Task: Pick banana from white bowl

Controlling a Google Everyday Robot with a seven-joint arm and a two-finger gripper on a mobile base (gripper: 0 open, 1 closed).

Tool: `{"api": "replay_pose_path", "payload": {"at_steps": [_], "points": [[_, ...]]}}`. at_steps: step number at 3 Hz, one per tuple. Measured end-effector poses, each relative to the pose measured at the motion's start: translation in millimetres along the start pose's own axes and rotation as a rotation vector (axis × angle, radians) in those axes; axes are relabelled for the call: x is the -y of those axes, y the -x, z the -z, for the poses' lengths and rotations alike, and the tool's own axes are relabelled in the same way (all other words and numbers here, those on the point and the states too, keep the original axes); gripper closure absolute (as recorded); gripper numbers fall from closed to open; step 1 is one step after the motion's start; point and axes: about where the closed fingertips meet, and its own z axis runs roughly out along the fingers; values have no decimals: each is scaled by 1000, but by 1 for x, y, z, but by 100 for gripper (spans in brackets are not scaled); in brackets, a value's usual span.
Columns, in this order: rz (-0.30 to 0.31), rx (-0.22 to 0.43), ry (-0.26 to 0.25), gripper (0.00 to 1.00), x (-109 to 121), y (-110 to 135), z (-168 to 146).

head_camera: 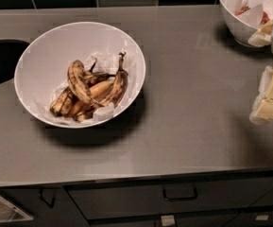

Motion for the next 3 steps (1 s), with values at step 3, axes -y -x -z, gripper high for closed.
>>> {"api": "replay_pose_path", "payload": {"at_steps": [3], "points": [[133, -13, -44, 0, 2, 57, 22]]}}
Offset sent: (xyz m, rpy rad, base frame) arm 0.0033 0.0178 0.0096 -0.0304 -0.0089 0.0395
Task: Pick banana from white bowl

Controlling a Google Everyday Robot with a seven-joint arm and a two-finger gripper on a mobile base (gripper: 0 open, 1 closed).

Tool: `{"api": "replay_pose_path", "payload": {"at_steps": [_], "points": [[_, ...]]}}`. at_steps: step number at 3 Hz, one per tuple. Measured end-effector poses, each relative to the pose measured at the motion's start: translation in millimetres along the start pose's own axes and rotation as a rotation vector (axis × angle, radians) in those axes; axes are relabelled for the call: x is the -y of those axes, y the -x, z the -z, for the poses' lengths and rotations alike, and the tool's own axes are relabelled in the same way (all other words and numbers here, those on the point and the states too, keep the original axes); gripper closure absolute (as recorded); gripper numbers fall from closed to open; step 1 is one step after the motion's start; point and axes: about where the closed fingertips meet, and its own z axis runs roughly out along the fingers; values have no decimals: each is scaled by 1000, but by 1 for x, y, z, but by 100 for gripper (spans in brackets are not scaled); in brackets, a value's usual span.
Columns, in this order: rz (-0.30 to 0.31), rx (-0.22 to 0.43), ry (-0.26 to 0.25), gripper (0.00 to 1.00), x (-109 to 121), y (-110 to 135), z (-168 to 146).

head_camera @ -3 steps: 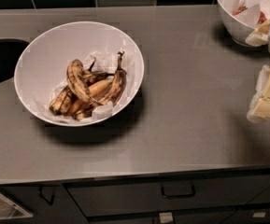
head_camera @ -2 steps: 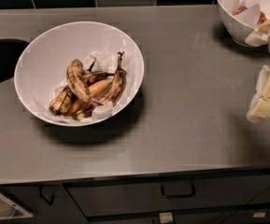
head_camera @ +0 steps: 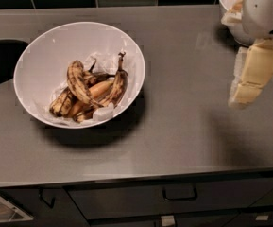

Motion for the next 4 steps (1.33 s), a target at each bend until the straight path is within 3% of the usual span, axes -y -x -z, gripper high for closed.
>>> {"api": "replay_pose_path", "payload": {"at_steps": [2, 3, 4], "points": [[233, 43, 1, 0, 3, 98, 2], [238, 53, -18, 0, 4, 102, 7], [296, 70, -44, 0, 5, 122, 11]]}}
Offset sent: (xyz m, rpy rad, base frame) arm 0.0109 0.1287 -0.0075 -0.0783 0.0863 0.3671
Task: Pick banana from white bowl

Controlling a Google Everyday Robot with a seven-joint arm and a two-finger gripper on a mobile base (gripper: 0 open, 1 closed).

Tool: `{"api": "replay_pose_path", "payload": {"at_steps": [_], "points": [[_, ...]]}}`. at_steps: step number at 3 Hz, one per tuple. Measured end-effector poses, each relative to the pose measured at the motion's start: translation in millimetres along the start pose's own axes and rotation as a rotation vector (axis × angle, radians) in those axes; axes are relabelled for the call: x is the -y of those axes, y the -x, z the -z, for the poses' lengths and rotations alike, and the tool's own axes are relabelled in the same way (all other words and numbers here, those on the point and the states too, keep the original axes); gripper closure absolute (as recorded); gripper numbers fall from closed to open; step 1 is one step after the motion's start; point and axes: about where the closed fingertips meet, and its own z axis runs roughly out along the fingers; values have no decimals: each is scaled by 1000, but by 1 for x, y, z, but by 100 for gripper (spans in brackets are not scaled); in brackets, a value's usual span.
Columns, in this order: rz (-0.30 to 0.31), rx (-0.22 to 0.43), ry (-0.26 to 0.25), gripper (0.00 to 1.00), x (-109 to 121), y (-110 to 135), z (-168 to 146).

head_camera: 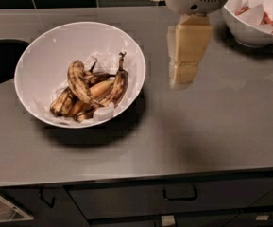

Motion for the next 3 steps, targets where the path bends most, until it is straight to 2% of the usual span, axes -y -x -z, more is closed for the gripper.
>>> {"api": "replay_pose_path", "payload": {"at_steps": [1, 2, 3], "points": [[127, 44, -20, 0, 10, 35, -6], [236, 95, -27, 0, 19, 57, -18], [288, 92, -49, 0, 19, 59, -10]]}}
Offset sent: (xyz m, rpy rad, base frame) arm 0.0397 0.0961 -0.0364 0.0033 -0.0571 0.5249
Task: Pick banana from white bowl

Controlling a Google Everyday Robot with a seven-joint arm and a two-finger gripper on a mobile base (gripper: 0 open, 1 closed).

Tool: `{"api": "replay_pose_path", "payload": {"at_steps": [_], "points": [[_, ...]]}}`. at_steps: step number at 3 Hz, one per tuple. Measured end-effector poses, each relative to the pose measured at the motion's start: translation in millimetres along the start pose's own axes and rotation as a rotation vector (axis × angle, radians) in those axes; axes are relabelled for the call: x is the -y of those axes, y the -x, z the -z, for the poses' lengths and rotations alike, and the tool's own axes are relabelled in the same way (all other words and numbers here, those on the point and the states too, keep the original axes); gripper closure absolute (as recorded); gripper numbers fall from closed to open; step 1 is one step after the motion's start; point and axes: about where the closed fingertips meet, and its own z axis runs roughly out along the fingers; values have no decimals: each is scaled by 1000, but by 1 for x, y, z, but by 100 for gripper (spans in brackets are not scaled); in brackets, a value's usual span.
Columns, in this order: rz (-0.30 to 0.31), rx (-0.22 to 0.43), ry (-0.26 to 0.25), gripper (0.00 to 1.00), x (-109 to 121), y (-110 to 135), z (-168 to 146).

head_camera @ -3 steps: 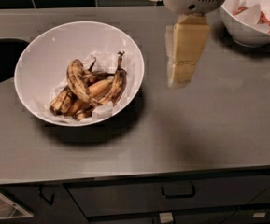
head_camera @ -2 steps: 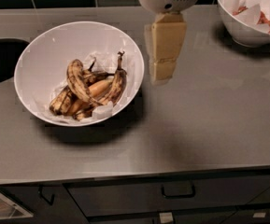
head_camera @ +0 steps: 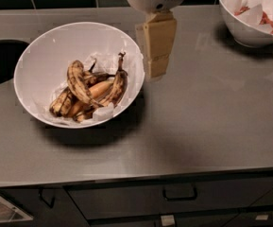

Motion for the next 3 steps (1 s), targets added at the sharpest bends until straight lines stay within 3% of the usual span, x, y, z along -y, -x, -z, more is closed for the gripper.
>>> {"api": "replay_pose_path", "payload": {"at_steps": [1, 2, 3], "points": [[5, 0, -10, 0, 1, 3, 4], [47, 0, -43, 0, 9, 15, 10], [175, 8, -15, 0, 21, 34, -4]]}}
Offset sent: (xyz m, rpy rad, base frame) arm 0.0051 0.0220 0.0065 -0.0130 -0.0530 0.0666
